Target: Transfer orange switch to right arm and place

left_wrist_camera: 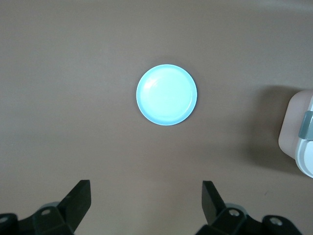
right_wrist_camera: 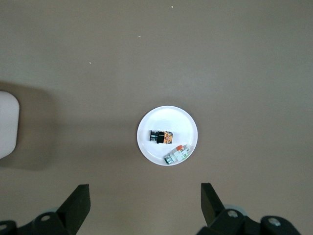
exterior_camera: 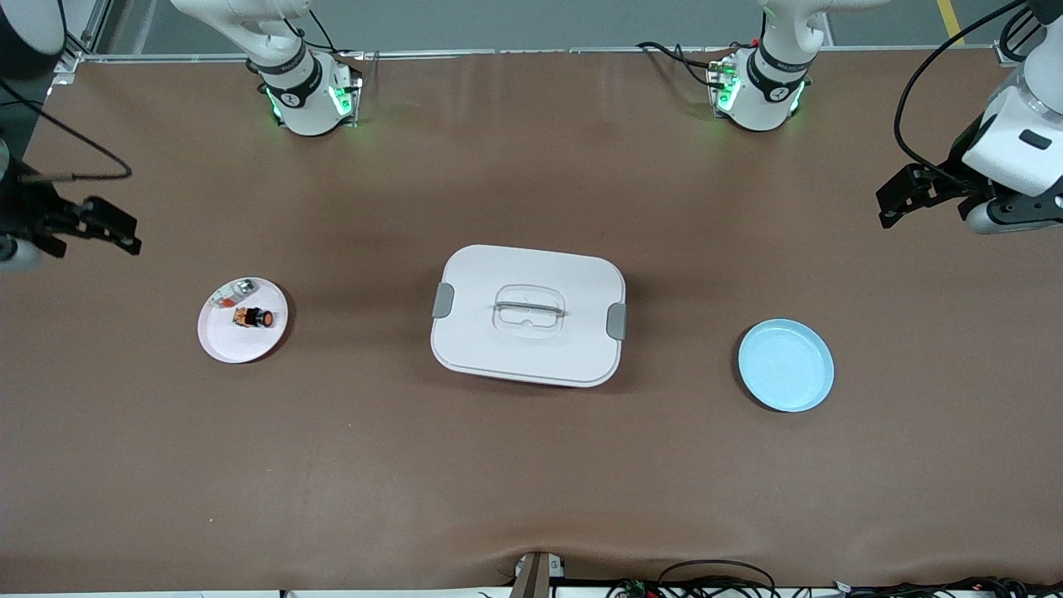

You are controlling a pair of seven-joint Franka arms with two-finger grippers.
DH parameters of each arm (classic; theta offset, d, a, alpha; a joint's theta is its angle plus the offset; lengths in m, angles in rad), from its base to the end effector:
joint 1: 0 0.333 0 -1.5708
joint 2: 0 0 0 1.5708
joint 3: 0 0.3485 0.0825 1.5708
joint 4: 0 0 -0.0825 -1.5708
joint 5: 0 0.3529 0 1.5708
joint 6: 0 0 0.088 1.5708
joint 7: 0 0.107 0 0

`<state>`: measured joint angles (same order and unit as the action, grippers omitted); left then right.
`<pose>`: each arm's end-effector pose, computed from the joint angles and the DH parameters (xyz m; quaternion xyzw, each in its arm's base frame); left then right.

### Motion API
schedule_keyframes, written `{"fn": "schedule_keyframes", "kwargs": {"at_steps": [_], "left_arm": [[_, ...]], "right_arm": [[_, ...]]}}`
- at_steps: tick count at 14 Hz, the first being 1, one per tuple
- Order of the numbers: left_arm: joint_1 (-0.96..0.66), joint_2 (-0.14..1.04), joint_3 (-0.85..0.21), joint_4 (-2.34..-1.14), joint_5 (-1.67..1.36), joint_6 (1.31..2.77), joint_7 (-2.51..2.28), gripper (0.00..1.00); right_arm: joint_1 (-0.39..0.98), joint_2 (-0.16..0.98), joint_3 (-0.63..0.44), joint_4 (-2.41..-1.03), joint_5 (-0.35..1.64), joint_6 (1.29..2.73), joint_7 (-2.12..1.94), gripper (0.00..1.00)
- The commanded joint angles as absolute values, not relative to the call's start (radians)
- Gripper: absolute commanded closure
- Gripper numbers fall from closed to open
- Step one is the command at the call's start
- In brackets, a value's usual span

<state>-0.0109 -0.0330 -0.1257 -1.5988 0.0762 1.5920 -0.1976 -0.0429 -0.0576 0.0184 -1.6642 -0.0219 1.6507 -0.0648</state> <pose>0.5104 -0.0634 0.6638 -0.9987 -0.0302 -0.0195 0.0374 0.5104 -0.0144 0.6525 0.9995 0.0208 0.0215 0.0124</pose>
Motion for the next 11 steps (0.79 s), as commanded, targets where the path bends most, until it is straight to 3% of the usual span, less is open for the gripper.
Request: {"fn": "schedule_keyframes", "kwargs": {"at_steps": [1, 11], "left_arm": [[-0.014, -0.049, -0.123, -1.605, 0.055, 1.591, -0.176, 0.00], [-0.015, -0.046, -0.123, -1.600, 0.025, 1.559, -0.176, 0.00]], "right_arm": [[-0.070, -0.161, 0.017, -1.749, 0.014, 1.663, -0.081, 0.00], [-0.078, -0.146, 0.017, -1.720, 0.014, 1.626, -0.064, 0.00]]}}
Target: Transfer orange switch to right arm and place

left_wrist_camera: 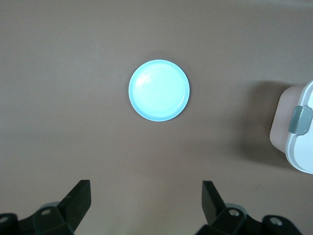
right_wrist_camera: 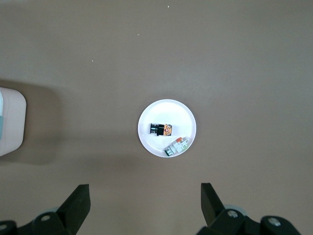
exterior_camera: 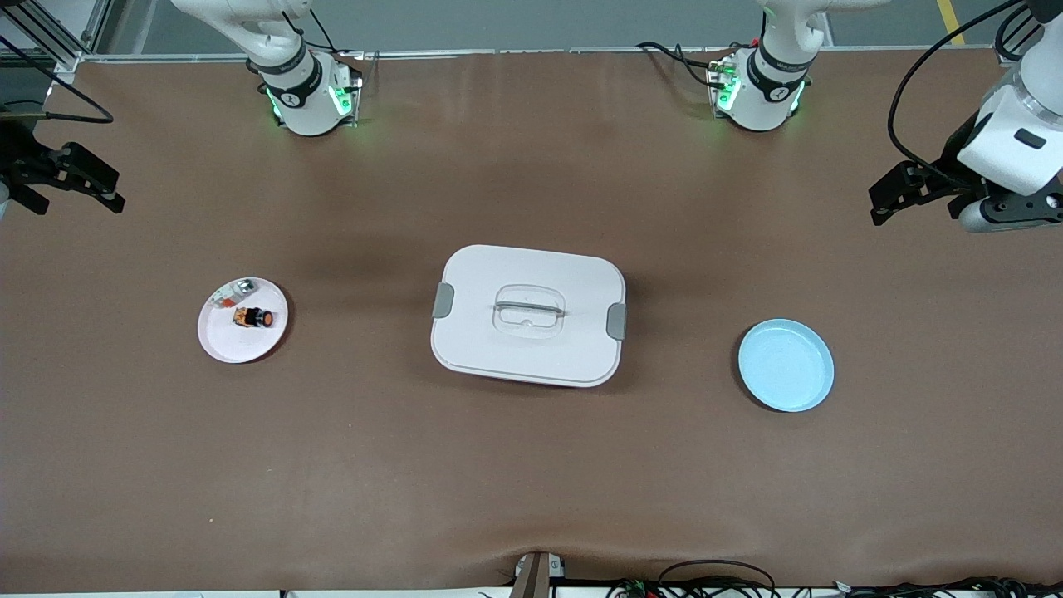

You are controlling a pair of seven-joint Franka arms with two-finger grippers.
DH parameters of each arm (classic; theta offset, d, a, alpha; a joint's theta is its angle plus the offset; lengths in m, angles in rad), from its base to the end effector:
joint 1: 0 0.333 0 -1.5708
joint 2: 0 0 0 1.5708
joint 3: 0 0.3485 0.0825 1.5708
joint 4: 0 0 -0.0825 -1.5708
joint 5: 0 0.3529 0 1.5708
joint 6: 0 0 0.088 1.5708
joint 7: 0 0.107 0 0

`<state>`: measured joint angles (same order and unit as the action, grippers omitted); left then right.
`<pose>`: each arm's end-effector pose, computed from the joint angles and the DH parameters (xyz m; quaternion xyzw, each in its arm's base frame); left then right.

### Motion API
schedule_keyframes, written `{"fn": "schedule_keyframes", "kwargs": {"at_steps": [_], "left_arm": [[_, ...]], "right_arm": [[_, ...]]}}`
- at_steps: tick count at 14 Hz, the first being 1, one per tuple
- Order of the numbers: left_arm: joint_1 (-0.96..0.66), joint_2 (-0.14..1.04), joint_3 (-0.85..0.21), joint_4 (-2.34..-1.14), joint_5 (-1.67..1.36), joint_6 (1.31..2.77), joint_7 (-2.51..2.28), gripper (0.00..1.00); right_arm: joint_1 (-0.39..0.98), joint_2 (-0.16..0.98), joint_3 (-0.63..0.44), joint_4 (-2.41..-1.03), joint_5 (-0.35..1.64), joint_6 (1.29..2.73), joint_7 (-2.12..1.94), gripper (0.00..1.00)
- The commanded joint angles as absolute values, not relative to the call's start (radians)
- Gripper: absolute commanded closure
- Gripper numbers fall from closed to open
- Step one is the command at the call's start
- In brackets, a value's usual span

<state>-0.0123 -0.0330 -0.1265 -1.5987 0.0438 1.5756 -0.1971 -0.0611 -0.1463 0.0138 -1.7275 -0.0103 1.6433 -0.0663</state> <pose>0.5081 -0.0676 0.6622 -0.9993 -0.0292 -0.0088 0.0228 0.4785 -0.0231 0.6673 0.9995 0.0097 0.0306 0.0079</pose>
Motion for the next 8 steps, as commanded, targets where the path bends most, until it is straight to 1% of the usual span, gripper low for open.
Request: {"fn": "schedule_keyframes", "kwargs": {"at_steps": [1, 3, 5, 8], "left_arm": [[-0.015, -0.046, -0.123, -1.598, 0.018, 1.557, -0.175, 0.00], [-0.014, -0.046, -0.123, -1.598, 0.006, 1.548, -0.175, 0.00], [-0.015, -0.046, -0.123, -1.595, 0.006, 1.542, -0.166, 0.00], [-0.014, -0.046, -0.121, -1.591, 0.006, 1.523, -0.130, 0.00]], "right_arm": [[-0.080, -0.144, 0.017, -1.718, 0.014, 1.626, -0.064, 0.00], [-0.080, -0.140, 0.017, -1.710, 0.012, 1.621, -0.074, 0.00], [-0.094, -0.138, 0.017, -1.683, 0.014, 1.574, -0.075, 0.00], [-0.092, -0.138, 0.018, -1.678, 0.012, 1.566, -0.069, 0.00]]}}
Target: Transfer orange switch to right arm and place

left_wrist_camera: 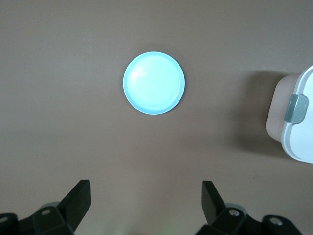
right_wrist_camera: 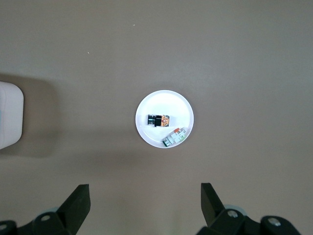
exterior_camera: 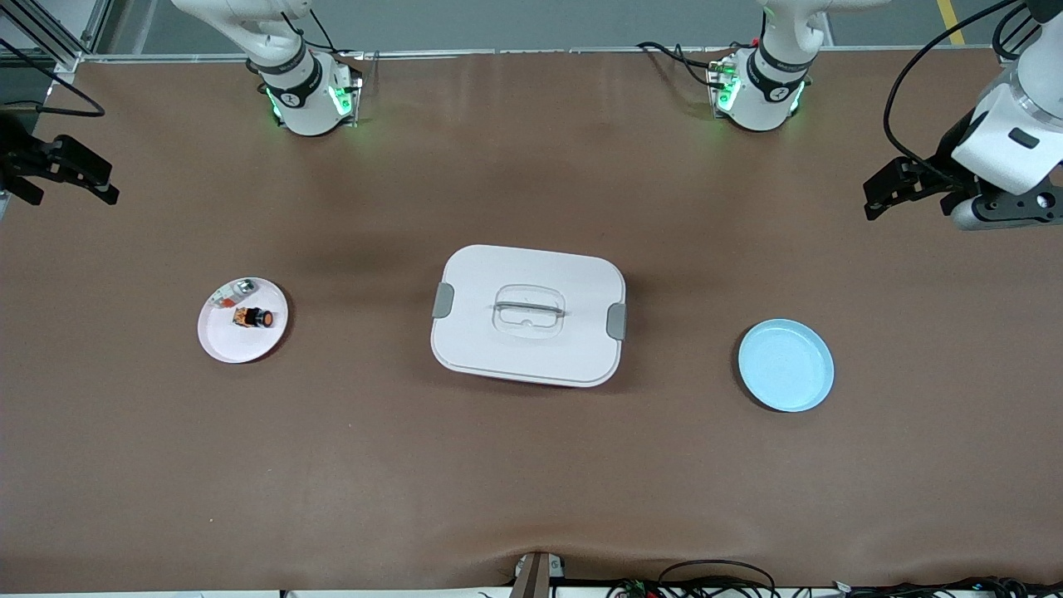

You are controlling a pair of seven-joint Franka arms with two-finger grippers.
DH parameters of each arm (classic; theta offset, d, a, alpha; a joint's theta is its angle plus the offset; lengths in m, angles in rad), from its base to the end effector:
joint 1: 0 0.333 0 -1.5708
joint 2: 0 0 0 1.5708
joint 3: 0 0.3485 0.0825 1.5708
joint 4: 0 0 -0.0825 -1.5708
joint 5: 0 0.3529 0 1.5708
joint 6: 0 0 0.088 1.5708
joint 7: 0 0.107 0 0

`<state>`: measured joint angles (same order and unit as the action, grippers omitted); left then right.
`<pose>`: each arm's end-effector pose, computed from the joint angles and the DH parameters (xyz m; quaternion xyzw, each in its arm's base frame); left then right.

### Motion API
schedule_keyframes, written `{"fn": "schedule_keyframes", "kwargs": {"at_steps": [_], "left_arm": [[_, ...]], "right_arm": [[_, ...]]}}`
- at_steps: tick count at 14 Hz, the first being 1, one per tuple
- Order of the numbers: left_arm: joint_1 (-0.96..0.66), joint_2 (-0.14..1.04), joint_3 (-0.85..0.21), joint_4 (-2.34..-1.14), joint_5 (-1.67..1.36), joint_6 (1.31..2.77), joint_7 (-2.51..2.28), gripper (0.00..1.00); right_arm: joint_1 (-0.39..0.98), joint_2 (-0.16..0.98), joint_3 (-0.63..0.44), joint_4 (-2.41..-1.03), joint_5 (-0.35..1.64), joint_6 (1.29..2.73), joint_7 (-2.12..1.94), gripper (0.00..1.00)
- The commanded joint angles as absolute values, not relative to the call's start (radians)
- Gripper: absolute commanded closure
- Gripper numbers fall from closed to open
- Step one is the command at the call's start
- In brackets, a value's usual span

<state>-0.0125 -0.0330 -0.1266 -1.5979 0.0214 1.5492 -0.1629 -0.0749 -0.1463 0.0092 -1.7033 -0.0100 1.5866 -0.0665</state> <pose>0.5050 -0.0697 0.6601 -0.9998 -0.0121 0.0060 0.0138 0.4726 -0.0317 0.6728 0.9999 0.0004 0.0144 0.0066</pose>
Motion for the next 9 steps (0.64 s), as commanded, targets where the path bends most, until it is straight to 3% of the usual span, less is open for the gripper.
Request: {"fn": "schedule_keyframes", "kwargs": {"at_steps": [1, 9], "left_arm": [[-0.012, -0.046, -0.121, -1.591, 0.006, 1.522, -0.126, 0.00], [-0.011, -0.046, -0.120, -1.582, 0.008, 1.522, -0.127, 0.00]], "right_arm": [[-0.091, -0.138, 0.018, -1.678, 0.012, 1.566, -0.066, 0.00], [-0.092, -0.137, 0.017, -1.677, 0.000, 1.566, -0.067, 0.00]]}}
